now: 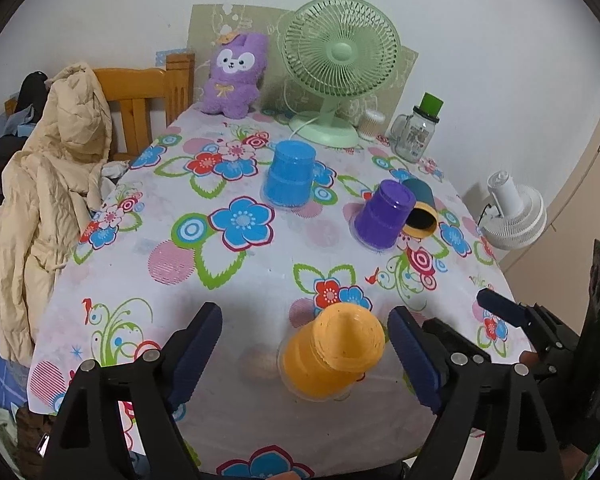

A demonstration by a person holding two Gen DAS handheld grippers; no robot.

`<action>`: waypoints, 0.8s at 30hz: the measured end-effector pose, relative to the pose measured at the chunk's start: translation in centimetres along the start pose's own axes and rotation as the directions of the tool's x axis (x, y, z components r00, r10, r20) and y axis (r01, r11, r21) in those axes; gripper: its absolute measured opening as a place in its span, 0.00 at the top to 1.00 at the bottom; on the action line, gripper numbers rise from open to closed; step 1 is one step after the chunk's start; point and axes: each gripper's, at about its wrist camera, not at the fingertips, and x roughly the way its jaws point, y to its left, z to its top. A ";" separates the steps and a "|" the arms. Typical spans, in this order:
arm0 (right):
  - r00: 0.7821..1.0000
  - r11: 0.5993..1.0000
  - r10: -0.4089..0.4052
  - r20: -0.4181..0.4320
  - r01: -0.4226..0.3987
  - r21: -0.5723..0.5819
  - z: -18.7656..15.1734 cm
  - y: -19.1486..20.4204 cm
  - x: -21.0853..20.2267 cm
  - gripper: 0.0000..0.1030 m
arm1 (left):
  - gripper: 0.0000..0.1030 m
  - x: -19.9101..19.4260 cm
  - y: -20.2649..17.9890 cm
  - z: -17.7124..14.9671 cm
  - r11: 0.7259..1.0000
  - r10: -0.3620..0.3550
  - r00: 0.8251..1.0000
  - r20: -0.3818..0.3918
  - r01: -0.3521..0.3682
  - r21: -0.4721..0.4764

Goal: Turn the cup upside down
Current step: 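Open the left tool and pull it back from the orange cup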

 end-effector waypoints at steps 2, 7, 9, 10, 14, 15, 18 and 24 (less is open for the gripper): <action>1.000 1.000 -0.011 0.021 0.011 -0.002 0.4 0.2 -0.4 0.05 | 0.14 -0.2 0.1 0.1 1.000 -0.002 1.000 0.011 0.002 -0.002; 0.999 1.000 -0.019 0.046 0.020 -0.018 0.9 0.7 -1.1 0.04 | 0.12 -0.9 0.3 0.3 1.000 -0.003 0.999 0.044 0.003 -0.011; 0.998 0.999 -0.020 0.054 0.021 -0.026 1.1 0.9 -1.4 0.04 | 0.09 -1.1 0.3 0.4 1.000 -0.002 0.998 0.063 0.003 -0.011; 0.998 0.999 -0.020 0.060 0.022 -0.029 1.2 1.0 -1.5 0.04 | 0.09 -1.2 0.3 0.4 1.000 0.000 0.997 0.074 0.000 -0.011; 0.995 0.999 -0.028 0.093 0.031 -0.034 1.7 1.2 -2.2 0.04 | 0.06 -1.8 0.3 0.6 1.000 0.011 0.993 0.121 -0.010 -0.008; 0.994 0.999 -0.031 0.101 0.035 -0.033 1.9 1.3 -2.3 0.04 | 0.05 -2.0 0.3 0.6 1.000 0.016 0.991 0.134 -0.015 -0.006; 0.992 0.999 -0.034 0.122 0.038 -0.032 2.3 1.2 -2.8 0.02 | 0.00 -2.6 0.3 0.8 1.000 0.030 0.983 0.181 -0.030 -0.004; 0.984 0.996 -0.067 0.165 0.075 -0.043 3.1 1.3 -3.4 0.01 | 0.00 -3.7 0.4 1.1 0.999 0.053 0.968 0.247 -0.055 -0.001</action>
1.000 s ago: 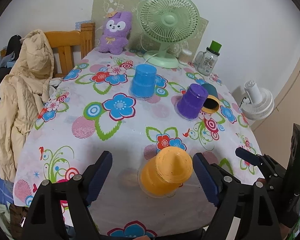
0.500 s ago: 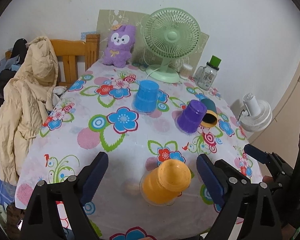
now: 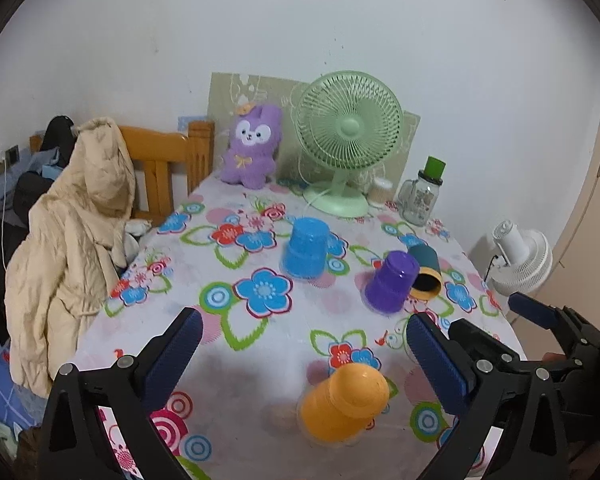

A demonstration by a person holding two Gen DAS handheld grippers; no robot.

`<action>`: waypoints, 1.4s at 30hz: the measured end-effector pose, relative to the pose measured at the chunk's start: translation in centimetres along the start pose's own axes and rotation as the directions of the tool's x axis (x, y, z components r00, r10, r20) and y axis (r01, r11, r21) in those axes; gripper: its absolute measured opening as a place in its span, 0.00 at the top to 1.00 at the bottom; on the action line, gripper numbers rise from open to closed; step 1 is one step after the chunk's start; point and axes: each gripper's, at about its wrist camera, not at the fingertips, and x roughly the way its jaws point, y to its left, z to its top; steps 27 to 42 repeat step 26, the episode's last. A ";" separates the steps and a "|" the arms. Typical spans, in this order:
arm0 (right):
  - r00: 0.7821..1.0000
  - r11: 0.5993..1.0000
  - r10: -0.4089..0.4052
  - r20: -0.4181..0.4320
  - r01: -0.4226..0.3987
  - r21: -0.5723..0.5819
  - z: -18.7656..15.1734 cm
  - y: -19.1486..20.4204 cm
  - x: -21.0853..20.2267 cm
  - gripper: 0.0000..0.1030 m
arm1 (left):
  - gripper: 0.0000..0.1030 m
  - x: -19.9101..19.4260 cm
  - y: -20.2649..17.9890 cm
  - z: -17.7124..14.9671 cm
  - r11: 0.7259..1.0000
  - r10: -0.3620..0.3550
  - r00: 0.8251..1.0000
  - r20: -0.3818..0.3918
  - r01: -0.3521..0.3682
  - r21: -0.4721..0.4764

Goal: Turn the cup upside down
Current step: 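Open the left tool and pull it back from the orange cup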

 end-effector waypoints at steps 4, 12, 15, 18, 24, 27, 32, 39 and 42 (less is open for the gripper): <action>1.000 1.000 -0.014 0.013 0.014 0.006 0.1 -0.2 -0.1 0.01 | 0.00 -0.4 0.2 0.1 1.000 0.018 0.999 0.028 -0.018 -0.002; 1.000 0.999 -0.014 0.016 0.013 0.029 0.1 -0.9 -0.2 0.01 | 0.00 -0.8 0.2 -0.1 1.000 0.025 0.997 0.067 -0.026 0.016; 1.000 1.000 -0.006 0.024 0.005 0.026 0.2 -0.8 -0.4 0.01 | 0.00 -0.7 -0.1 -0.1 0.999 0.022 0.997 0.071 -0.024 0.027; 1.000 1.000 -0.002 0.028 0.002 0.021 0.3 -0.7 -0.4 0.01 | 0.00 -0.7 -0.2 -0.1 0.999 0.022 0.997 0.074 -0.025 0.035; 1.000 1.000 0.005 0.022 -0.006 0.022 0.3 -0.7 -0.2 0.01 | 0.00 -0.5 -0.1 -0.2 0.999 0.023 0.997 0.069 -0.025 0.034; 1.000 1.000 0.011 0.021 -0.011 0.024 0.3 -0.7 -0.3 0.01 | 0.00 -0.5 -0.1 -0.2 0.999 0.022 0.997 0.068 -0.024 0.033; 1.000 1.000 0.011 0.021 -0.011 0.024 0.3 -0.7 -0.3 0.01 | 0.00 -0.5 -0.1 -0.2 0.999 0.022 0.997 0.068 -0.024 0.033; 1.000 1.000 0.011 0.021 -0.011 0.024 0.3 -0.7 -0.3 0.01 | 0.00 -0.5 -0.1 -0.2 0.999 0.022 0.997 0.068 -0.024 0.033; 1.000 1.000 0.011 0.021 -0.011 0.024 0.3 -0.7 -0.3 0.01 | 0.00 -0.5 -0.1 -0.2 0.999 0.022 0.997 0.068 -0.024 0.033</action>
